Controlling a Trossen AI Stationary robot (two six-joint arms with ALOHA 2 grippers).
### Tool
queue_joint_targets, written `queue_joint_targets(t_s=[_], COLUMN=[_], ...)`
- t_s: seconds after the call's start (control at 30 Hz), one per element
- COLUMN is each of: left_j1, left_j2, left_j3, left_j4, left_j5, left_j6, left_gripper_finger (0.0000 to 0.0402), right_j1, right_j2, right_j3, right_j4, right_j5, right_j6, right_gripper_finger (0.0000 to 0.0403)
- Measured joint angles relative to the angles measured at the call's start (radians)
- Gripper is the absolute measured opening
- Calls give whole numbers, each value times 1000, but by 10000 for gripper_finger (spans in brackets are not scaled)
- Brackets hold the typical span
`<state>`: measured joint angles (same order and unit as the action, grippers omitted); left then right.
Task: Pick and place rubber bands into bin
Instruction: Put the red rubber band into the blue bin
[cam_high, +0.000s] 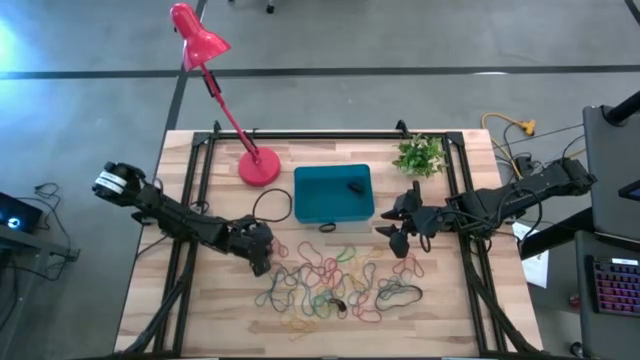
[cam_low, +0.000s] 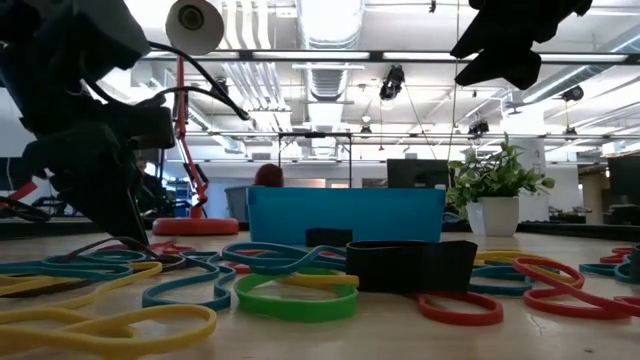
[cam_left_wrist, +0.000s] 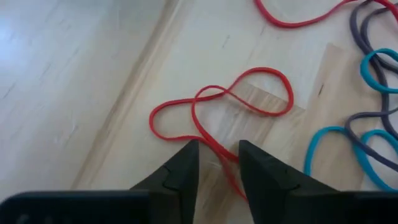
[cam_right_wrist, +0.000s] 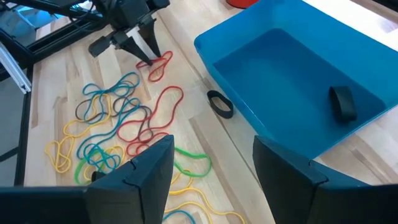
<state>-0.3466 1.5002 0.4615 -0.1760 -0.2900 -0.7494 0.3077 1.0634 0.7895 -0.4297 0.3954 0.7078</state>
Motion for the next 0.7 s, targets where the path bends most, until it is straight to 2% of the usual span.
queue_joint_targets(t_s=[0.17,0.4,0.7], left_j1=[0,0,20], left_j2=[0,0,0], left_j3=[-2,-6,-42], left_j4=[1,12,105], left_j5=[0,-8,-15], left_j6=[2,6,23], left_gripper_finger=[73,72,72], right_j1=[0,0,0], right_j2=[0,0,0], right_j3=[0,0,0], right_j4=[0,1,1], right_j5=[2,24,25], right_j6=[0,0,19], right_gripper_finger=[205,205,205])
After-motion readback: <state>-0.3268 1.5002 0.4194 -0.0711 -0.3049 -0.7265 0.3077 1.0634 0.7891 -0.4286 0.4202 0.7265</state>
